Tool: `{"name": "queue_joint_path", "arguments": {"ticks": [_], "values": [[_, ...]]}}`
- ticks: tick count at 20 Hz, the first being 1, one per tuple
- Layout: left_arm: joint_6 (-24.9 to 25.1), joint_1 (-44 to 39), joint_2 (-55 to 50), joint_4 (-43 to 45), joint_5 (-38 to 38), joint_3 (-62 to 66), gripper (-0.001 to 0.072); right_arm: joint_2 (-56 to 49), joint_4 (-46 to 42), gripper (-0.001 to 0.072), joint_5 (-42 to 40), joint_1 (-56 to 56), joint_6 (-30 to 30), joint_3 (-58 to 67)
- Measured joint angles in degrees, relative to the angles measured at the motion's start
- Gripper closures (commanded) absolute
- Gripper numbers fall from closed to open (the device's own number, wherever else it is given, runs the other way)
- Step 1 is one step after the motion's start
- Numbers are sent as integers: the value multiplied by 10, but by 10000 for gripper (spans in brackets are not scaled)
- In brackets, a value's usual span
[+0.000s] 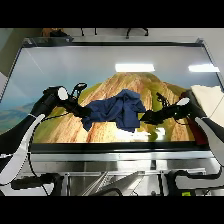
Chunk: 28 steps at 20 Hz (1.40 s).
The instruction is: Fold the shirts.
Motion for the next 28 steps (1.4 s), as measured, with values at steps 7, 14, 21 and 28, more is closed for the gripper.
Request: {"name": "queue_joint_path", "arguments": {"ticks": [7, 14, 21, 28], "values": [[0, 0, 0, 0, 0, 0, 694, -25, 31, 284, -10, 43, -10, -9], [0, 0, 0, 0, -3, 0, 694, 9, 47, 694, 9, 47, -26, 24], [5, 3, 58, -20, -17, 29, 694, 97, 97, 695, 33, 44, -51, 87], [18, 39, 280, -25, -46, 349, 694, 266, 133, 695, -28, 19, -140, 389]]}}
